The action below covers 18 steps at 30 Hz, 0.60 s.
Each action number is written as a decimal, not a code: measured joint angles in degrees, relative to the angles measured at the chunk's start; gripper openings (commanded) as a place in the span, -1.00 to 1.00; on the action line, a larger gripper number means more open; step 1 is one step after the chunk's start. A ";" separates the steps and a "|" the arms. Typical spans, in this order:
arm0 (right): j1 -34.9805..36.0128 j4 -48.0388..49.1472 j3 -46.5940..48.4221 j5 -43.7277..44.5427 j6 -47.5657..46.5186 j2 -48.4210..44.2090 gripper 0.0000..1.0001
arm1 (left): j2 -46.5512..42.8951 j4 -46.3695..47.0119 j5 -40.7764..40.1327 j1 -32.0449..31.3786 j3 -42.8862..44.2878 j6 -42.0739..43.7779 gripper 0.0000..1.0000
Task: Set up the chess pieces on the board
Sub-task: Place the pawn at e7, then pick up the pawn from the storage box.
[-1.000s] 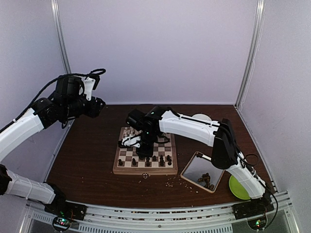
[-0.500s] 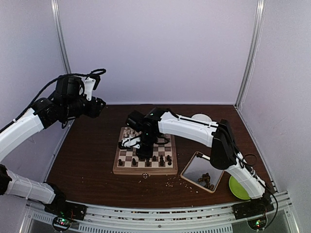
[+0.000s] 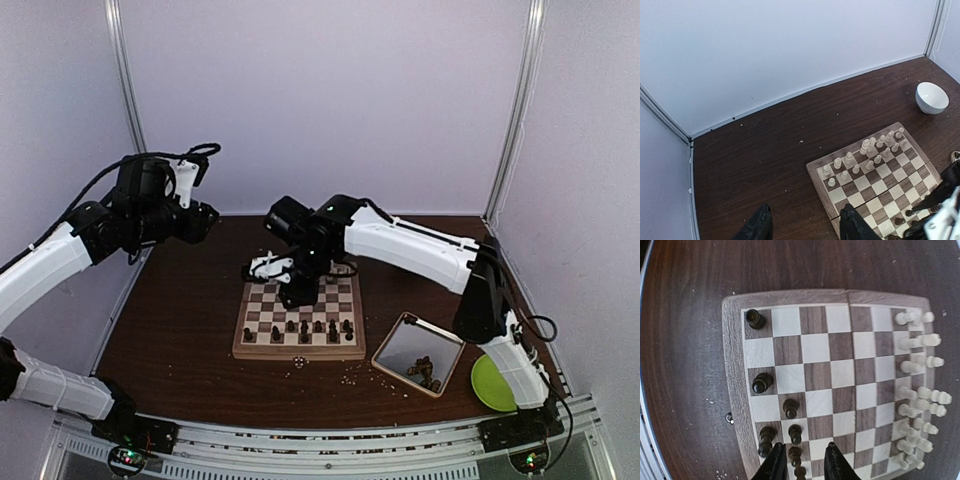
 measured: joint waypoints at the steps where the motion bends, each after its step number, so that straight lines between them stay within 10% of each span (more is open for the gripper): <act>1: -0.09 0.04 -0.50 0.15 -0.04 -1.81 -0.45 | 0.13 0.00 0.22 0.02 0.00 0.15 -0.06; 18: -14.56 10.75 -67.54 0.28 -3.80 -55.36 -0.53 | 7.41 1.75 14.16 -14.23 -0.50 5.31 -0.16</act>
